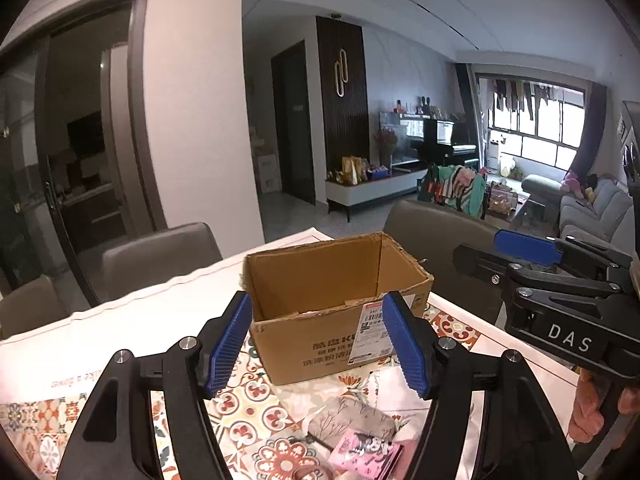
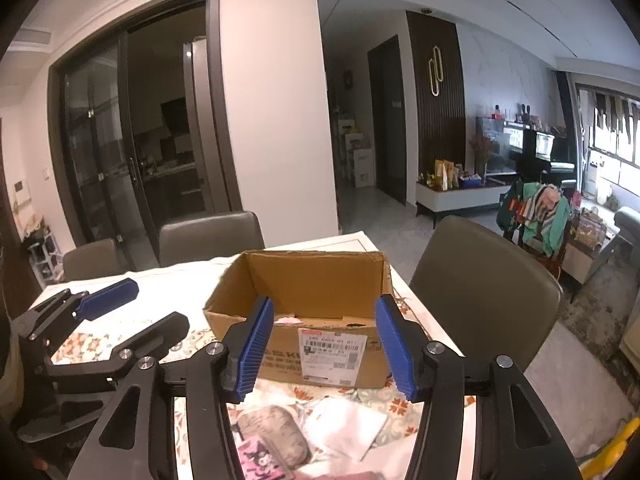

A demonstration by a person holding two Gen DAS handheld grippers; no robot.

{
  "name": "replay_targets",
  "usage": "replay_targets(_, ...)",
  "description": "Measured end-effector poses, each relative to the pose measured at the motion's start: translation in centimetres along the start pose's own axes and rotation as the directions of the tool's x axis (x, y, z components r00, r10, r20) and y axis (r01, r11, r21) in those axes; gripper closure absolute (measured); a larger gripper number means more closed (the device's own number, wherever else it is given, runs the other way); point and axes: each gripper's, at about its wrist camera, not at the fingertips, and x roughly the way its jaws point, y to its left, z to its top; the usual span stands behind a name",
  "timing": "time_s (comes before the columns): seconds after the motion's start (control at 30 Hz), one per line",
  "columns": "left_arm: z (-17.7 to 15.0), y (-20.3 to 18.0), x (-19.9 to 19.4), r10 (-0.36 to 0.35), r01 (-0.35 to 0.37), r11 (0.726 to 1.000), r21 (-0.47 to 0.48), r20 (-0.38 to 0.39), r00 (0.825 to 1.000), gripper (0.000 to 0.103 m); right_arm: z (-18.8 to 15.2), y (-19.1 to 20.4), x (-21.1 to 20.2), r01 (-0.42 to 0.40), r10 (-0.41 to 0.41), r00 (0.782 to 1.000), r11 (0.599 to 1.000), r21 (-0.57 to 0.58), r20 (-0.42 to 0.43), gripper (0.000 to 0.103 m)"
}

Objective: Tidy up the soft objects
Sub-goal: 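Move both tools back toward the remaining items on the table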

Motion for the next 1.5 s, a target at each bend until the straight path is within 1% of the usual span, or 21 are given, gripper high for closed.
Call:
replay_targets(0.1, -0.7, 0.0, -1.3, 0.016, -0.016, 1.0, -0.008, 0.007, 1.0, 0.033, -0.4, 0.4, -1.3, 0.001, 0.0, 1.0, 1.0, -0.004, 0.008, 0.048)
replay_targets(0.17, -1.4, 0.0, -2.0, 0.036, -0.036, 0.999, -0.014, 0.01, 0.999, 0.033, -0.8, 0.7, -1.9, 0.002, -0.002, 1.0, 1.0, -0.003, 0.006, 0.046)
replay_targets(0.33, -3.8, 0.2, -3.4, 0.061, -0.062, 0.997, -0.044, -0.012, 0.998, 0.032, -2.8, 1.3, -3.7, 0.021, -0.021, 1.0, 1.0, -0.003, 0.009, 0.045)
replay_targets(0.4, -4.7, 0.0, -4.1, 0.06, -0.061, 0.997, -0.047, -0.02, 0.998, 0.032, -3.6, 1.4, -4.2, 0.017, -0.017, 1.0, 1.0, 0.001, 0.002, 0.045)
replay_targets(0.53, -6.2, -0.3, -5.0, 0.082, -0.083, 0.996, -0.038, -0.028, 0.996, 0.031, -5.2, 1.2, -5.1, 0.012, -0.012, 1.0, 1.0, 0.024, -0.002, 0.045)
replay_targets(0.67, -8.4, -0.5, -5.7, 0.083, -0.085, 0.995, -0.051, -0.04, 0.996, 0.03, -6.7, 1.3, -5.8, 0.032, -0.032, 0.999, 0.999, 0.028, 0.0, 0.045)
replay_targets(0.83, -10.9, -0.8, -5.7, 0.074, -0.078, 0.996, -0.046, -0.08, 0.994, 0.029, -9.0, 2.1, -6.5, 0.041, -0.041, 0.999, 0.999, -0.021, -0.015, 0.045)
replay_targets(0.93, -12.1, -1.0, -5.7, 0.08, -0.085, 0.995, -0.045, -0.105, 0.991, 0.029, -10.4, 2.3, -6.5, 0.025, -0.027, 0.999, 0.999, -0.032, -0.04, 0.045)
replay_targets(1.0, -12.9, -1.0, -5.8, 0.078, -0.085, 0.995, -0.06, -0.114, 0.99, 0.029, -11.2, 2.5, -6.4, 0.016, -0.019, 0.998, 0.999, -0.041, -0.058, 0.045)
replay_targets(1.1, -13.9, -1.0, -5.8, 0.091, -0.098, 0.994, -0.055, -0.117, 0.989, 0.029, -12.3, 2.6, -6.2, 0.015, -0.018, 0.997, 0.999, -0.037, -0.08, 0.045)
replay_targets(1.33, -15.5, -0.7, -4.8, 0.082, -0.09, 0.994, -0.054, -0.148, 0.986, 0.029, -14.5, 3.1, -5.5, 0.028, -0.033, 0.993, 0.999, -0.046, -0.117, 0.045)
replay_targets(1.5, -17.0, -0.2, -3.4, 0.08, -0.095, 0.993, -0.065, -0.199, 0.977, 0.029, -16.0, 4.2, -4.6, 0.06, -0.073, 0.988, 0.993, -0.1, -0.136, 0.045)
